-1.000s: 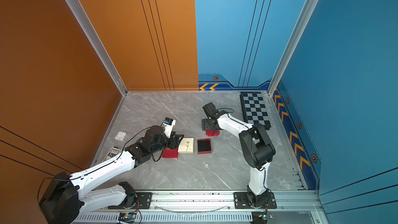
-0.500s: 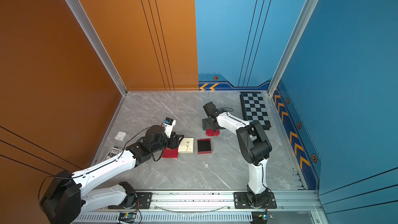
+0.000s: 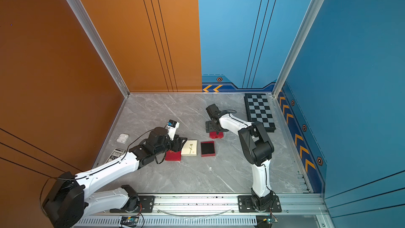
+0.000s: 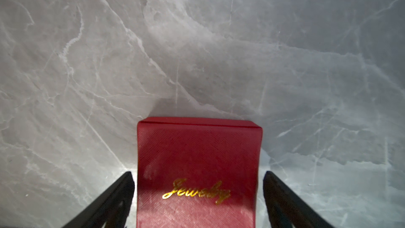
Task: Take the necklace out of the lift-off lid jewelry box
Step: Pick up the lid from the center of the board.
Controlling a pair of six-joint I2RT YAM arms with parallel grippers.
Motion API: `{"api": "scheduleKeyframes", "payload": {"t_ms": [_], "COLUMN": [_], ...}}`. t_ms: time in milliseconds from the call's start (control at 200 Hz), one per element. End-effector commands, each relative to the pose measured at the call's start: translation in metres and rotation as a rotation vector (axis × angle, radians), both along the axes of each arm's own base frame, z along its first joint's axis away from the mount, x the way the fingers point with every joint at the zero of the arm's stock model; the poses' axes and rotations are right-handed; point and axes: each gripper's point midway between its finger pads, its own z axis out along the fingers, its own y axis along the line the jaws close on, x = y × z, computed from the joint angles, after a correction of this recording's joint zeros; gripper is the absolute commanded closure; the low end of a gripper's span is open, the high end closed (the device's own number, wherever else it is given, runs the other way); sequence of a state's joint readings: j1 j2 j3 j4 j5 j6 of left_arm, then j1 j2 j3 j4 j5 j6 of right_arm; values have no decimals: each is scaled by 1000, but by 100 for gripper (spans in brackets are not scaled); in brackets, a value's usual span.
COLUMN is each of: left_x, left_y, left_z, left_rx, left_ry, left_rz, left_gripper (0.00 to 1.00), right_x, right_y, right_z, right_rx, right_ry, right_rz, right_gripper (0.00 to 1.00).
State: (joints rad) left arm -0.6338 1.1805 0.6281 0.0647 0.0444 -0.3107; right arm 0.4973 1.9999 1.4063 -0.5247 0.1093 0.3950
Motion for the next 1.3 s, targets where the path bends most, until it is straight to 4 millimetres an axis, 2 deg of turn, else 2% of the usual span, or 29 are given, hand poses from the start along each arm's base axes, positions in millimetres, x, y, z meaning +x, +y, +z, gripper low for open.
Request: {"api": "scheduleKeyframes", "payload": {"t_ms": [0, 430, 751, 1001, 1291], "left_x": [2, 2, 0, 0, -2], "left_y": [-1, -2, -2, -2, 0], "left_z": [0, 1, 2, 2, 5], "left_rx": [-17, -22, -25, -23, -25], "left_ry": [-3, -5, -6, -9, -24], "left_rz": [-10, -12, -18, -21, -25], "left_gripper": [38, 38, 38, 37, 37], "right_x": [0, -2, -12, -32, -63], "right_y": [-3, -3, -3, 2, 15], "right_z": [-6, -6, 22, 45, 54], "right_rx": [-23, -26, -32, -16, -14], "right_ry": [29, 39, 17, 5, 21], "right_rz": [5, 8, 26, 26, 13], "right_gripper": [9, 16, 16, 16, 16]}}
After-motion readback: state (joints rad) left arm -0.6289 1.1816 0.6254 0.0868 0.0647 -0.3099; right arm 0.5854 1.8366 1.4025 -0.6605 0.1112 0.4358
